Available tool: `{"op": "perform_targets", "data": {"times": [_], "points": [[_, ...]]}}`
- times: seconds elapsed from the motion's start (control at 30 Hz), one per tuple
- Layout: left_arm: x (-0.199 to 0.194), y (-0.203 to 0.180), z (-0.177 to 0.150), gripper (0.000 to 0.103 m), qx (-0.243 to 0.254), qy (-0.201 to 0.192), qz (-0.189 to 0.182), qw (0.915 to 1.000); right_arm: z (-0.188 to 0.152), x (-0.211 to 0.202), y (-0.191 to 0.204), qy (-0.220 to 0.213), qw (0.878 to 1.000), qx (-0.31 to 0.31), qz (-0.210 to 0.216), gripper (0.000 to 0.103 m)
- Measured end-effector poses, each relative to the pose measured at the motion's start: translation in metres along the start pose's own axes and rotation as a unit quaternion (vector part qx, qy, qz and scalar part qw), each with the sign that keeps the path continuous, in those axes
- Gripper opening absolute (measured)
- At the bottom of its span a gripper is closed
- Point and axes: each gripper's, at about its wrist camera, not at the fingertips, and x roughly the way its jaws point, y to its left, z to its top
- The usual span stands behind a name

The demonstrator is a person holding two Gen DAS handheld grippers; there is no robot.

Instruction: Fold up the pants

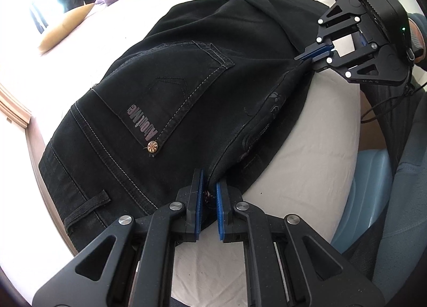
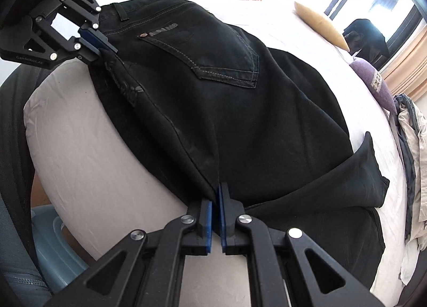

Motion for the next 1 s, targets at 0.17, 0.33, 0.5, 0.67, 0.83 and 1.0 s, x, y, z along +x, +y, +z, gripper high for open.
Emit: {"op": "perform_targets", "data": {"times": [0.17, 0.33, 0.5, 0.67, 0.83, 1.0], "points": [[0.000, -0.001, -0.010, 0.008, 0.004, -0.005, -0.006, 1.0000, -0.003, -0.006, -0.003, -0.004, 1.000, 0.003, 0.000, 0.006], [0.000, -0.003, -0.018, 0.008, 0.003, -0.004, -0.003, 1.0000, -0.006, -0.008, 0.004, -0.001, 1.000, 0.002, -0.002, 0.006], [0.005, 0.000, -0.019, 0.011, -0.003, -0.003, 0.000, 1.0000, -0.007, -0.006, 0.011, 0.008, 1.000, -0.004, -0.003, 0.008], [0.000, 0.005, -0.020, 0.017, -0.010, -0.005, -0.003, 0.9999, -0.009, 0.002, 0.013, 0.003, 1.000, 0.020, -0.005, 0.011], [-0.031, 0.018, -0.019, 0.057, -0.030, 0.008, -0.006, 0.9995, -0.011, 0.003, -0.001, -0.005, 0.998, 0.055, 0.007, 0.017], [-0.071, 0.034, 0.009, 0.057, -0.089, -0.061, -0.013, 0.9941, -0.011, 0.002, -0.015, -0.007, 0.996, 0.092, 0.017, 0.036]]}}
